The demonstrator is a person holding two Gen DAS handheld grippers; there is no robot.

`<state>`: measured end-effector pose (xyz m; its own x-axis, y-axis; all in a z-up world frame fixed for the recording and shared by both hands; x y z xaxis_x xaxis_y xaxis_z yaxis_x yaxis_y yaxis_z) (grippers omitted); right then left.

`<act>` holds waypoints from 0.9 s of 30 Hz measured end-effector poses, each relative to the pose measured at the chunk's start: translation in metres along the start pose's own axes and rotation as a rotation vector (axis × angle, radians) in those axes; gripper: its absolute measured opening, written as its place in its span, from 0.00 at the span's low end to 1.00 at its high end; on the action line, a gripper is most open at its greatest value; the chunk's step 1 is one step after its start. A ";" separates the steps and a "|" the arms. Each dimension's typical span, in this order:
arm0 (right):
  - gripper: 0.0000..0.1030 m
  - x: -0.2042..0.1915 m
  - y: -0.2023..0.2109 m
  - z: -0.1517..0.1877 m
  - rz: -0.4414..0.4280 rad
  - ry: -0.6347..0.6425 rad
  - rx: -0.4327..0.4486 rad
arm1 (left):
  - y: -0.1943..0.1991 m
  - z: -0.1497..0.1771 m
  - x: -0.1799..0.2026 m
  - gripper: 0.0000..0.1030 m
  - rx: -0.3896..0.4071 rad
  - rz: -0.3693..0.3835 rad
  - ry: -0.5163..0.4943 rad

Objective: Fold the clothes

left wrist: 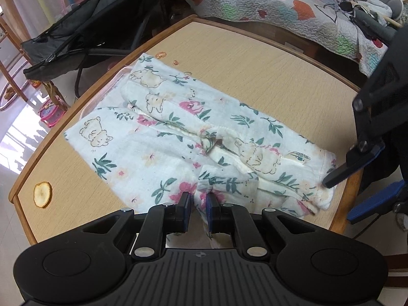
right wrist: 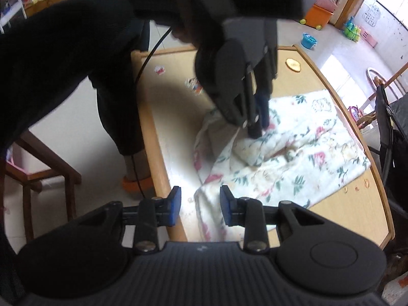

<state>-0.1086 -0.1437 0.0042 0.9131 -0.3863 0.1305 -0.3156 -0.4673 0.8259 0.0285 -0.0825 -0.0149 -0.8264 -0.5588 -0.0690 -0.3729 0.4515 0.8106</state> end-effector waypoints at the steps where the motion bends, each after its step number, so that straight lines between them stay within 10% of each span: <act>1: 0.31 -0.001 -0.004 0.002 0.010 0.007 -0.005 | 0.000 0.000 0.000 0.13 0.000 0.000 0.002; 27: 0.07 0.035 -0.025 -0.014 -0.073 -0.049 -0.129 | 0.007 0.000 -0.004 0.14 0.031 -0.001 0.018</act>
<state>-0.0658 -0.1347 -0.0043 0.9176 -0.3953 0.0431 -0.2104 -0.3908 0.8961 0.0290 -0.0771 -0.0096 -0.8184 -0.5717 -0.0585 -0.3866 0.4725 0.7920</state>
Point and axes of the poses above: each gripper's, at about its wrist camera, not at the fingertips, and y roughly against the way its jaws point, x to its right, z to its underside, the point moved 4 cm from there along -y, roughly the way its jaws point, and after that the axes turned 9 degrees about x, right-handed, at the moved point
